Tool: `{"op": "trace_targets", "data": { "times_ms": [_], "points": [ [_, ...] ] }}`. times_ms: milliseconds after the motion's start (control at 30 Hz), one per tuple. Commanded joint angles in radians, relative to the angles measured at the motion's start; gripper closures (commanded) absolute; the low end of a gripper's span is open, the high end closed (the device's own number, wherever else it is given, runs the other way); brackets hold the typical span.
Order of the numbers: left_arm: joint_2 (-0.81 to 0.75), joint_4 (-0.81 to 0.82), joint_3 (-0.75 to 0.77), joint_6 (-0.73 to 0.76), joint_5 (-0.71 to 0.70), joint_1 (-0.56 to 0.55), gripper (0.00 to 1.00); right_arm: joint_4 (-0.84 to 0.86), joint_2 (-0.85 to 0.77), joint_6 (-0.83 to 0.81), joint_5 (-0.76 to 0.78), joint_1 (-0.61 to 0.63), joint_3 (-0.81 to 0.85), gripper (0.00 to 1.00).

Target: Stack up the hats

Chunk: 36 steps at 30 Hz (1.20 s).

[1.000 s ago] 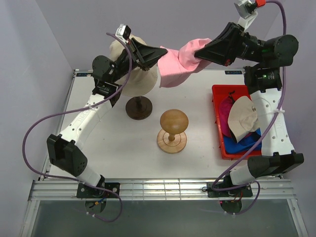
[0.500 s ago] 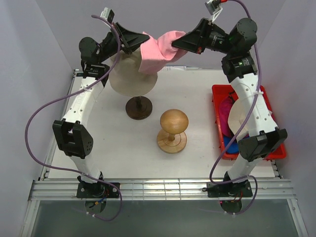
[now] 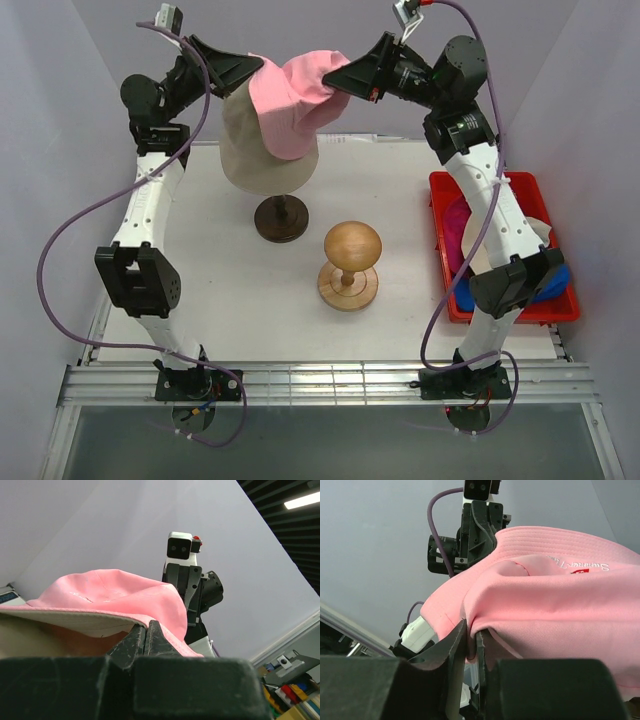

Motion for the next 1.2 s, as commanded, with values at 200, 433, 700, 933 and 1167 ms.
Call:
{"op": "trace_targets", "data": {
  "times_ms": [200, 433, 700, 933, 1167],
  "points": [
    [0.025, 0.221, -0.003, -0.028, -0.002, 0.099, 1.00, 0.062, 0.043, 0.003, 0.060, 0.047, 0.044, 0.72],
    [0.058, 0.469, -0.097, -0.129, -0.004, 0.158, 1.00, 0.049, 0.057, -0.020, 0.071, 0.070, 0.030, 0.67],
    [0.078, 0.671, -0.224, -0.242, -0.010, 0.210, 1.00, -0.021, 0.043, -0.083, 0.109, 0.075, 0.032, 0.52],
    [0.090, 0.819, -0.310, -0.317, -0.013, 0.235, 1.00, -0.150, 0.005, -0.184, 0.185, 0.075, 0.015, 0.45],
    [0.095, 0.904, -0.382, -0.359, -0.024, 0.247, 1.00, -0.316, -0.040, -0.321, 0.356, 0.073, 0.003, 0.39]
  ]
}}
